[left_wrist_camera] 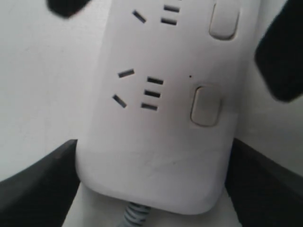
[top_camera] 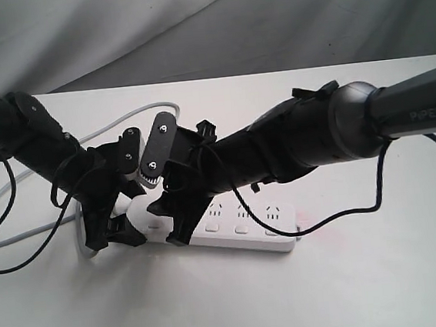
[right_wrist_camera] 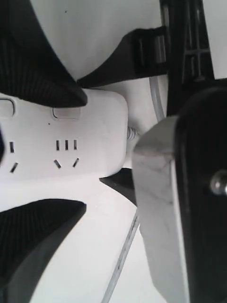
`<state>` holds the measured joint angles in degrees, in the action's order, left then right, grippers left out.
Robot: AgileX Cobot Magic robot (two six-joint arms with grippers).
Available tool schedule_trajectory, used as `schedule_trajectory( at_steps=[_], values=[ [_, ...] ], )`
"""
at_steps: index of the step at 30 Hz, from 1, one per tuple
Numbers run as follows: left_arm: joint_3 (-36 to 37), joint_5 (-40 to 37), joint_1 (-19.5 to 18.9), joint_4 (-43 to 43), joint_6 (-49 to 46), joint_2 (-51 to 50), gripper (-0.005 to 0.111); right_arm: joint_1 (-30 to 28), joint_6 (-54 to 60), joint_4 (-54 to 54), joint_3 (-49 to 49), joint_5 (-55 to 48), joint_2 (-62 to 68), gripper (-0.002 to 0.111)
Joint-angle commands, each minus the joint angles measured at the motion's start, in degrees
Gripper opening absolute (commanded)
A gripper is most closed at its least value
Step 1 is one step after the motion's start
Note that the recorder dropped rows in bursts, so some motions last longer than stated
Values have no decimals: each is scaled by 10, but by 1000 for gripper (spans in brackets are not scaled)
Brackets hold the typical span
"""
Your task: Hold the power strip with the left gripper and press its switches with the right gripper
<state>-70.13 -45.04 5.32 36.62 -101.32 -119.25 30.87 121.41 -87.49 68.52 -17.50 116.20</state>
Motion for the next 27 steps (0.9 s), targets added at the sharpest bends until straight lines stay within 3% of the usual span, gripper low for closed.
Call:
schedule_trajectory(
  at_steps=[1,27],
  values=[
    [-2,3,3,6,3,-2,73,1,15,-19,44,2,29,54],
    [-2,3,3,6,4,-2,73,1,14,18,49,-11,57,54]
  ],
)
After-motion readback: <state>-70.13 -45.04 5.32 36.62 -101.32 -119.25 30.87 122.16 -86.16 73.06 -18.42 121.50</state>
